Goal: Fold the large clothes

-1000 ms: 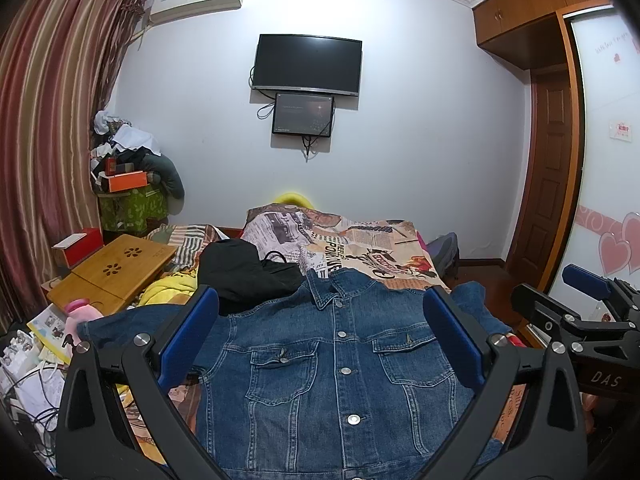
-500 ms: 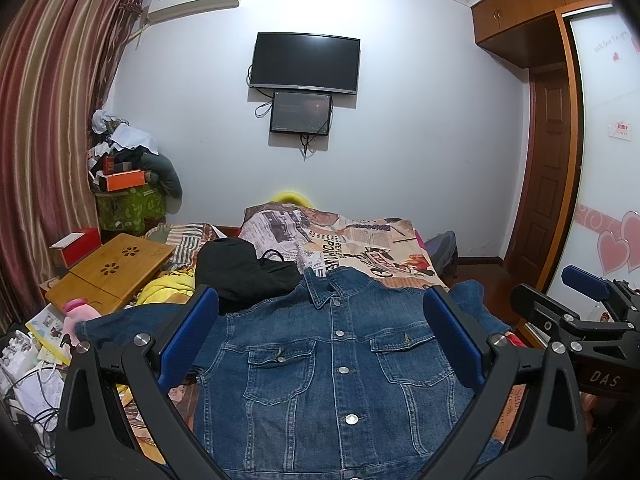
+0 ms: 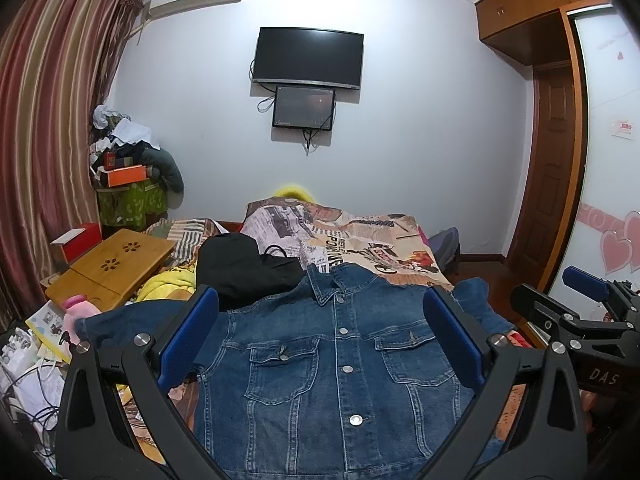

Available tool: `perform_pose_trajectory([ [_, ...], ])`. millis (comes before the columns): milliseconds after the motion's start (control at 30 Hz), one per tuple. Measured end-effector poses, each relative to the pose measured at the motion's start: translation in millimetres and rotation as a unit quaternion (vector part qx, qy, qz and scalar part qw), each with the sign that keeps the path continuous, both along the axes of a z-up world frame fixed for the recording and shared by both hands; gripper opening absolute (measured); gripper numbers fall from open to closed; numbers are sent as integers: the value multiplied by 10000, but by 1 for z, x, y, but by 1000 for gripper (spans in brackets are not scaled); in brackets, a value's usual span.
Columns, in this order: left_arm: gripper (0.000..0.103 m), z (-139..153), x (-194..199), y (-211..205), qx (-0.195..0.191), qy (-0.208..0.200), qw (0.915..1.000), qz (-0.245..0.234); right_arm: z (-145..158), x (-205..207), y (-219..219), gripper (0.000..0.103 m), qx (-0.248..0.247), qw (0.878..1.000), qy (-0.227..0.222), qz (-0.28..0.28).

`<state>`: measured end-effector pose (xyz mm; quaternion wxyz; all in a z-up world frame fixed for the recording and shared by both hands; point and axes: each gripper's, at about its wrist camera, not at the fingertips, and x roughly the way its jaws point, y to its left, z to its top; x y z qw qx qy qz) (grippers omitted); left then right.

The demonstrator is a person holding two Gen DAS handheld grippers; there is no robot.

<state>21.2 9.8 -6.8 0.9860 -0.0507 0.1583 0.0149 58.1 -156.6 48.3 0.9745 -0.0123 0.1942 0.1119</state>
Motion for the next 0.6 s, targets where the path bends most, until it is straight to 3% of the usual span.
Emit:
perform_pose_trajectory([
  [333, 103, -11, 36, 35, -49, 266, 9988, 399, -5, 40, 8, 103, -127, 9998, 109, -77],
  [600, 103, -43, 78, 116, -127, 755, 9877, 1360, -25, 86, 13, 103, -239, 9987, 387, -230],
])
